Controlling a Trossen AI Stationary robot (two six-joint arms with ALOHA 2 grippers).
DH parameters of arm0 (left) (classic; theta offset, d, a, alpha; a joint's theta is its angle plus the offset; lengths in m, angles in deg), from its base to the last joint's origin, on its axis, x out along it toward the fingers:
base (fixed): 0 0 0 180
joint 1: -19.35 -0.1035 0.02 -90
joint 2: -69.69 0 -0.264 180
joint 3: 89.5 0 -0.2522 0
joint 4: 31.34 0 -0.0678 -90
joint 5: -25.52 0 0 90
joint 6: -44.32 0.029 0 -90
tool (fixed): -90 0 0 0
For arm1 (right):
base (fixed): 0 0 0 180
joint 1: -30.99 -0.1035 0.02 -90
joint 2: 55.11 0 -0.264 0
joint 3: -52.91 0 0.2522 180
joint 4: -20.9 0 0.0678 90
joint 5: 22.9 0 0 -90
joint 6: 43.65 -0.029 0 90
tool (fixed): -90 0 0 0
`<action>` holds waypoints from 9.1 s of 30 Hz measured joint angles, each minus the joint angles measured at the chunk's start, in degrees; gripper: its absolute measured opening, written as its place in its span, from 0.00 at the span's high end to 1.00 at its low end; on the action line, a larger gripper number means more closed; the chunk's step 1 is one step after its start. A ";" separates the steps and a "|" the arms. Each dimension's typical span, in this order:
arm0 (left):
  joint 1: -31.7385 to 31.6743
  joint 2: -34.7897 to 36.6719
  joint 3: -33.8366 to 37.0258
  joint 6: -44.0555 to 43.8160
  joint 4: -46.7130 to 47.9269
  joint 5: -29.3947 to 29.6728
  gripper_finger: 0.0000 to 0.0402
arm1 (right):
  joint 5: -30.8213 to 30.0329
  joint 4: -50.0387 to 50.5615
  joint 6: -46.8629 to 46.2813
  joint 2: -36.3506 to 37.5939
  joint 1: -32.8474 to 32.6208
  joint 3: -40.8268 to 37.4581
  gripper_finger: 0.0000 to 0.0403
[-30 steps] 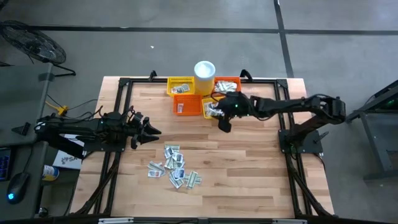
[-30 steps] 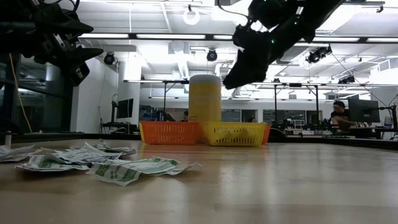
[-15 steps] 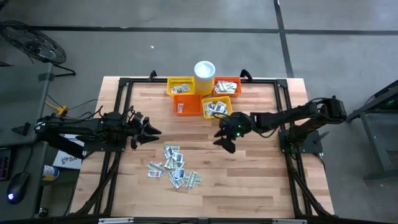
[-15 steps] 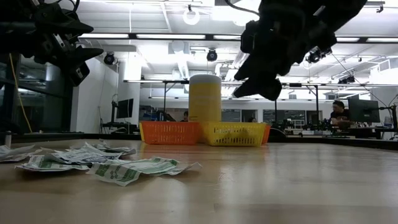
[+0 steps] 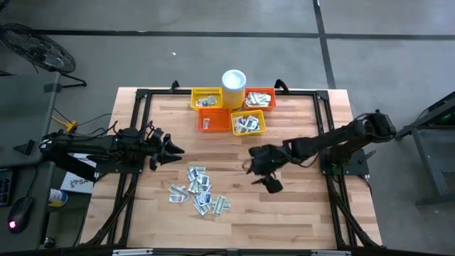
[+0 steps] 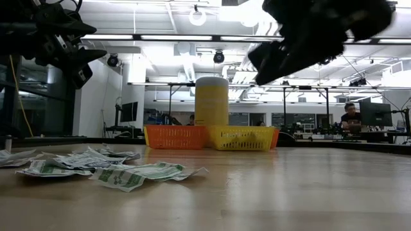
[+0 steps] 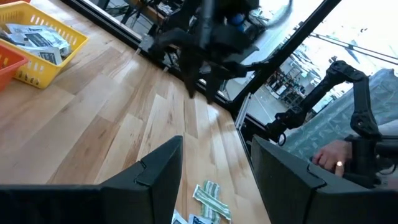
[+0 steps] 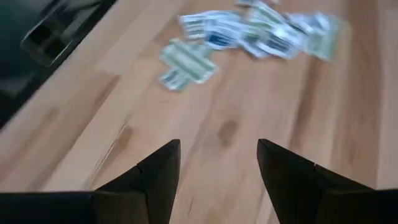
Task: Pick & Place First Aid Supplies
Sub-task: Put the green bandage pack into the top orange basket
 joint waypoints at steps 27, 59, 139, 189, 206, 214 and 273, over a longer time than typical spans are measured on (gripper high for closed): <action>0.00 0.00 0.00 0.00 -0.03 3.05 0.52 | -18.91 -13.88 -28.20 -8.56 -15.06 5.69 0.49; -0.01 0.00 0.00 -3.00 0.38 -0.65 0.52 | -20.28 -8.04 -47.08 -14.86 -16.52 17.10 0.64; -0.01 -0.02 0.00 -4.74 2.97 -4.45 0.52 | -23.24 26.46 -9.98 -32.13 -17.90 42.54 1.00; -0.01 -0.02 0.00 -6.59 2.89 5.50 0.53 | -49.93 64.59 12.10 -21.79 17.21 45.86 1.00; -0.01 0.00 0.00 -9.50 2.89 12.78 0.52 | -33.43 54.09 30.54 -22.03 41.71 45.86 1.00; -0.01 0.00 0.00 -9.51 2.91 13.96 0.52 | -23.87 51.90 37.98 -22.03 47.02 45.86 1.00; -0.01 0.00 0.00 -11.82 3.02 13.41 0.52 | -24.05 57.42 5.95 -10.60 40.45 33.50 0.48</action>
